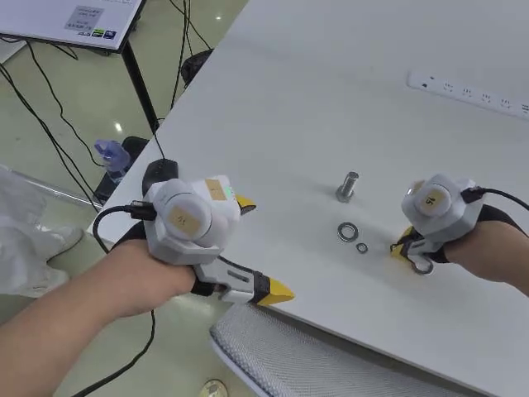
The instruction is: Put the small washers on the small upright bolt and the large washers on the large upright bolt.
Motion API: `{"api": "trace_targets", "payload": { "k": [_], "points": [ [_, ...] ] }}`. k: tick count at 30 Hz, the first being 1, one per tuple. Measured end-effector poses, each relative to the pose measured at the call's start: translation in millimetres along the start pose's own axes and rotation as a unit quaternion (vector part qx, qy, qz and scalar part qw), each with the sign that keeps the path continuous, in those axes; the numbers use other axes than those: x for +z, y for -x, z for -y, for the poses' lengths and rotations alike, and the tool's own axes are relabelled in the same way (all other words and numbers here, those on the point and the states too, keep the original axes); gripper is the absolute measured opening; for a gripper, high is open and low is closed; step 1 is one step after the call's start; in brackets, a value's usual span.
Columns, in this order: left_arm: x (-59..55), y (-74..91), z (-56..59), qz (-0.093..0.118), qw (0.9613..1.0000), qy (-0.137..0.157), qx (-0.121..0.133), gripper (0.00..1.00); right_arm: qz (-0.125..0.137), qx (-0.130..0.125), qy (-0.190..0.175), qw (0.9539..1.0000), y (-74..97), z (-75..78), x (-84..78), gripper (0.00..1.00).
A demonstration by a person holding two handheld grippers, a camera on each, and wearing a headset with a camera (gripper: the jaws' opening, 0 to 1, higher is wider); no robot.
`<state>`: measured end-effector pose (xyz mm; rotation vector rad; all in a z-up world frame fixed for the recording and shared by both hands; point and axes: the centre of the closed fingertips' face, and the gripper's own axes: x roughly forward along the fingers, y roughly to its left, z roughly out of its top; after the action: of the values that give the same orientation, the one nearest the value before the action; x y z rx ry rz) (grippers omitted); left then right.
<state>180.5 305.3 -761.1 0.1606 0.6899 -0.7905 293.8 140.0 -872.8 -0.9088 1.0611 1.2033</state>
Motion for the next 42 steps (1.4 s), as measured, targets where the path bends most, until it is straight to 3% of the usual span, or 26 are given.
{"api": "trace_targets", "payload": {
  "k": [11, 19, 28, 33, 42],
  "points": [
    [6.6, -5.5, -0.9, 0.004, 1.0000, -0.005, -0.003, 0.84, 0.005, -0.005, -0.010, 0.9999, 21.2, 3.1, -7.4, 0.13],
    [15.9, -13.9, -3.5, 0.014, 0.9999, -0.008, -0.002, 0.87, 0.005, -0.015, -0.035, 0.9993, 39.1, 8.9, -30.6, 0.13],
    [26.8, -21.2, -10.9, 0.019, 0.9997, -0.010, 0.007, 0.92, 0.008, -0.032, -0.067, 0.9972, 60.7, 25.3, -61.1, 0.13],
    [25.8, -24.3, -15.1, 0.020, 0.9998, -0.004, 0.008, 0.96, 0.006, -0.038, -0.075, 0.9964, 69.6, 35.5, -73.7, 0.13],
    [19.9, -27.9, -16.4, 0.012, 0.9999, -0.001, 0.009, 0.99, 0.011, -0.041, -0.074, 0.9964, 77.1, 46.1, -75.1, 0.13]
  ]
}}
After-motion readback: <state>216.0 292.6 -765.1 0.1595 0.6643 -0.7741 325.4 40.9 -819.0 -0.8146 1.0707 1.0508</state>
